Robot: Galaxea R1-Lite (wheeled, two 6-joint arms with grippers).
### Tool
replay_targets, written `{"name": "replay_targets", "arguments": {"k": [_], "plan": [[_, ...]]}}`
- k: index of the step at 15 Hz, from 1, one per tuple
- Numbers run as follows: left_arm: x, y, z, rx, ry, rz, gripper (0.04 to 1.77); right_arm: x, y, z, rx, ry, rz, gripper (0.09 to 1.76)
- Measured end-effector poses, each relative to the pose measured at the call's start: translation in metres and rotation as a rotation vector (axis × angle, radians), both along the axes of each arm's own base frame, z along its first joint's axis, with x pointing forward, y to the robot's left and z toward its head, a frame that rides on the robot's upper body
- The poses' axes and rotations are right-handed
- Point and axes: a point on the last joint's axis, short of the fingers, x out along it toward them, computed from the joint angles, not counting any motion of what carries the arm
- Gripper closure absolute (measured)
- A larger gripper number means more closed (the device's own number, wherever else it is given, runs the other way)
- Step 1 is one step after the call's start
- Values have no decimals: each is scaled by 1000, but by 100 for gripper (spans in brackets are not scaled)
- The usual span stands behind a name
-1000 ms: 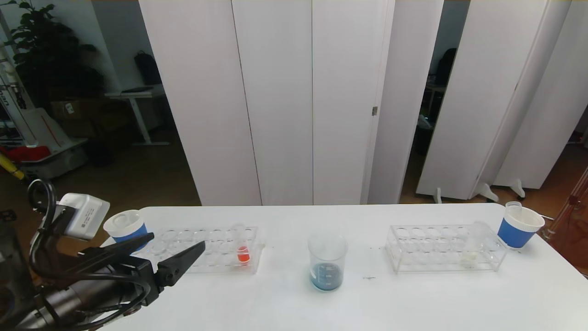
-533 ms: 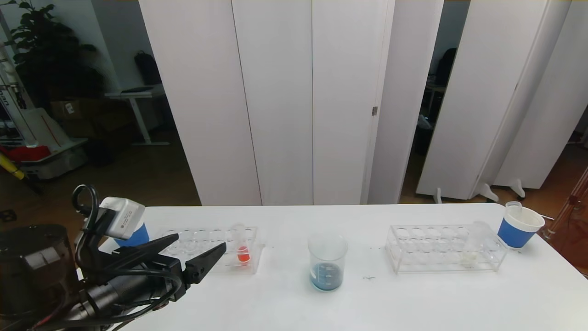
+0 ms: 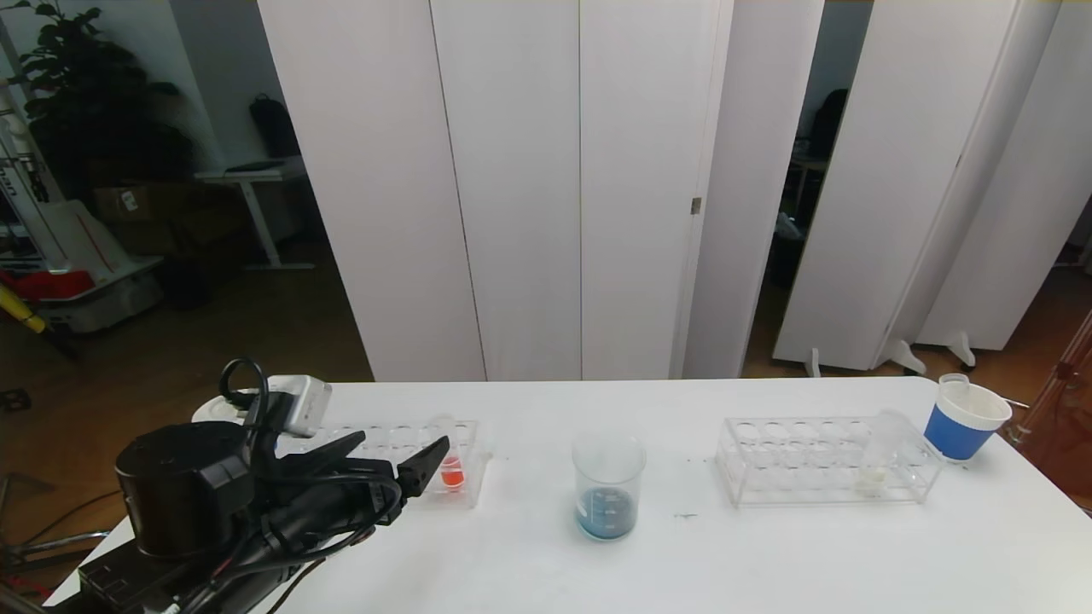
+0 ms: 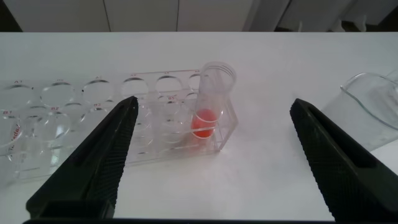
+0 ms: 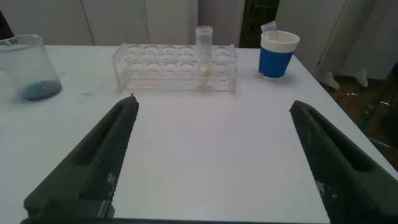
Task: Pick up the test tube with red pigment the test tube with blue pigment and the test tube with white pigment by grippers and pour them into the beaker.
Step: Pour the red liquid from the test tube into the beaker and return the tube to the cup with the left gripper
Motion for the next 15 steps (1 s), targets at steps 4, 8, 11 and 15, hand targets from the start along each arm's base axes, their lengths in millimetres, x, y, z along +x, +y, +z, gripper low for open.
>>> {"name": "replay_targets", "arguments": {"k": [4,8,11,15], "plan": [[11,-9,-22,21,4,37,7,0,0,0,0,0,0,10],[14,-13,-32,3,19,46,7,0,0,0,0,0,0,10],[18,-19,-36,4,9,77,7,0,0,0,0,0,0,10],[24,-23,-41,-4,5,111,7,0,0,0,0,0,0,10]]}}
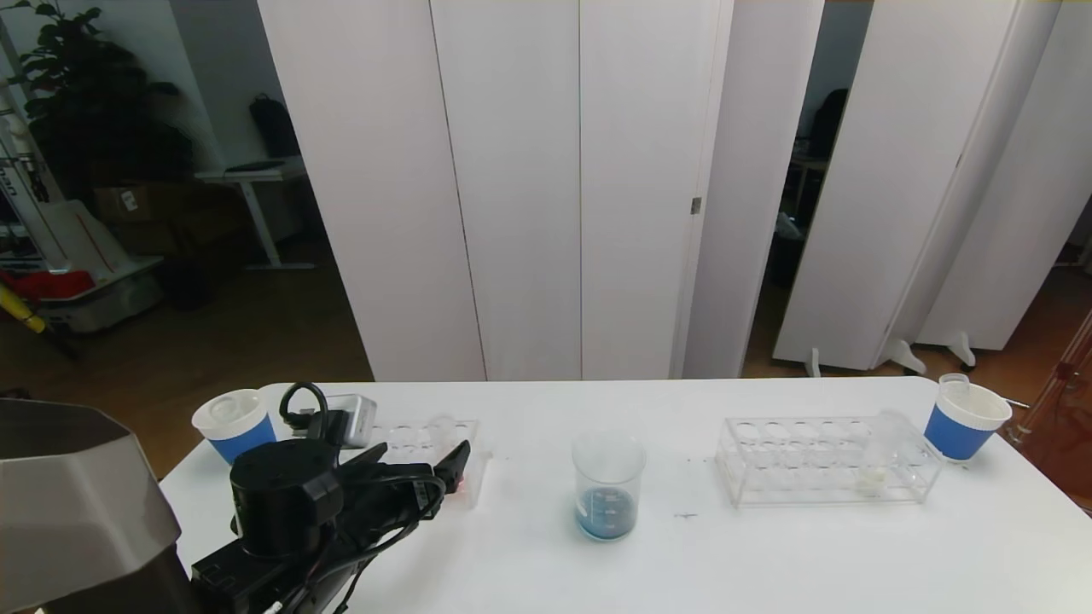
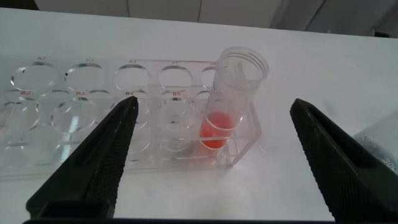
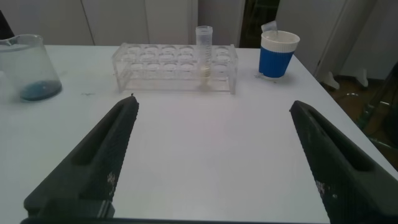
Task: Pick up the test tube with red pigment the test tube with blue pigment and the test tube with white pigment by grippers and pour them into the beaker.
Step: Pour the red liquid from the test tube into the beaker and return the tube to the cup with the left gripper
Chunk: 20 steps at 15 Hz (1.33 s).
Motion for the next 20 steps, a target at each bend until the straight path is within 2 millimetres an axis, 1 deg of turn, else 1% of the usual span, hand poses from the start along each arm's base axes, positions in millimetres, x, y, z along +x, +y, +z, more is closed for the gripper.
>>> {"name": "replay_targets", "arguments": {"k": [7,13,16,20], "plan": [[14,-9,0,-16,-28,33,7,0,0,0,0,0,1,10],[28,-14,-14,-7,-19,96,7,0,0,0,0,0,0,10],[33,-16,-18,-7,-38,138,7,0,0,0,0,0,0,10],[35,-16,-20,-5,-37,146,7,0,0,0,0,0,1,10]]}}
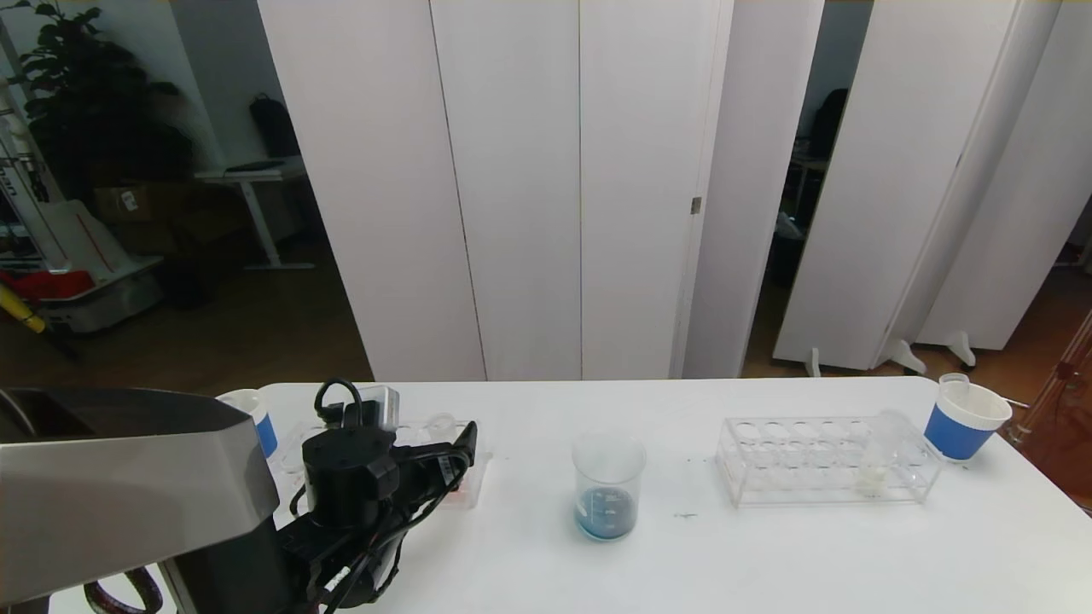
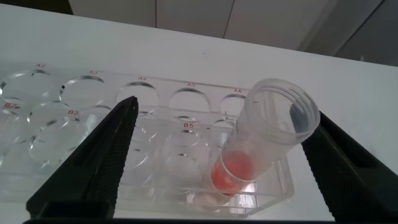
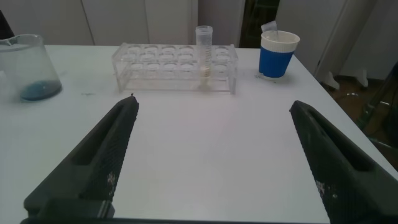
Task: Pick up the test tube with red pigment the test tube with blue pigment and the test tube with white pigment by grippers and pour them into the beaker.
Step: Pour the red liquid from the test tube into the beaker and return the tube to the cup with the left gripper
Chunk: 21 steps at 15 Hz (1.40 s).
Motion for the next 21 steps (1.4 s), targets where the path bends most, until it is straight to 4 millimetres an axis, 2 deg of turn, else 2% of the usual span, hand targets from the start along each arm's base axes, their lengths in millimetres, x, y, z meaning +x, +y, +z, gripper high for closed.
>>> {"name": "replay_targets", "arguments": {"k": [4,5,6,7,8,9,10,11,12,21], "plan": [[1,0,2,4,-21,6,9,0,0,0,0,0,0,10],[1,0,2,7,-21,4,25,0,0,0,0,0,0,10],[0,-2,1,15,-19,-5,54,0,0,0,0,0,0,10],[-1,-5,1,27,-18,-23,97,0,0,0,0,0,0,10],[-1,-7,-1,41,-16,-31,132,0,0,0,0,0,-1,10],[-2,-8,-4,55,-12,-32,140,0,0,0,0,0,0,10],[-2,-9,-5,59,-5,-38,117,0,0,0,0,0,0,10],[-4,-10,-8,67,12,-42,116,0,0,0,0,0,0,10],[-4,-10,-8,67,12,-43,124,0,0,0,0,0,0,10],[-3,-11,-3,56,-7,-38,124,0,0,0,0,0,0,10]]}}
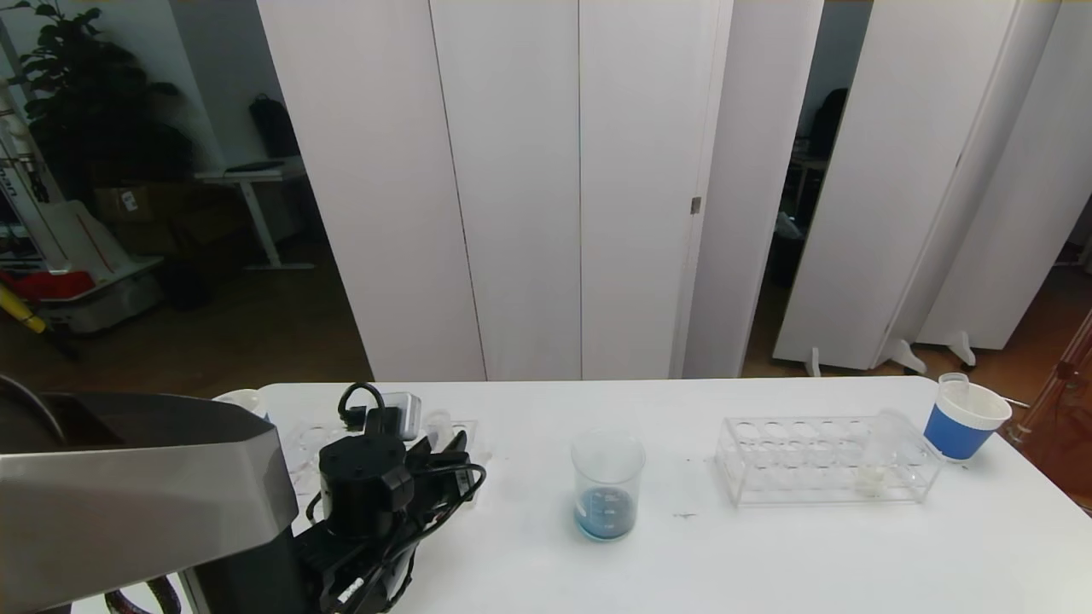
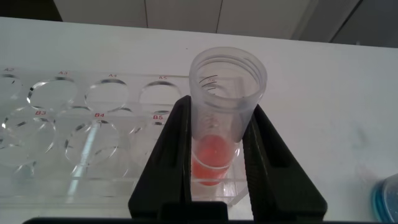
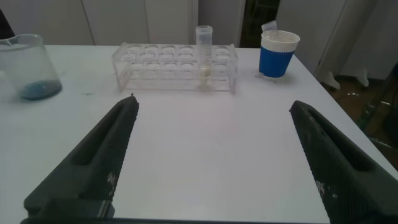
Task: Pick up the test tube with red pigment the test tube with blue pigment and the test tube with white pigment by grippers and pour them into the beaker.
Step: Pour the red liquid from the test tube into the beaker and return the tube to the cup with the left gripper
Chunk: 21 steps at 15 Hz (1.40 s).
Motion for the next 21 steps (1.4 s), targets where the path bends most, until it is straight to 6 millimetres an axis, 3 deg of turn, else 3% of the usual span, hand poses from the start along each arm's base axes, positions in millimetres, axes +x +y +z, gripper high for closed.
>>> {"name": "replay_targets", "arguments": {"k": [10,21], "plan": [[-3,1,16,-6,-40,-7,124,0,0,0,0,0,0,10],[-15,7,59,53,-113,-23,124,0,0,0,0,0,0,10]]}}
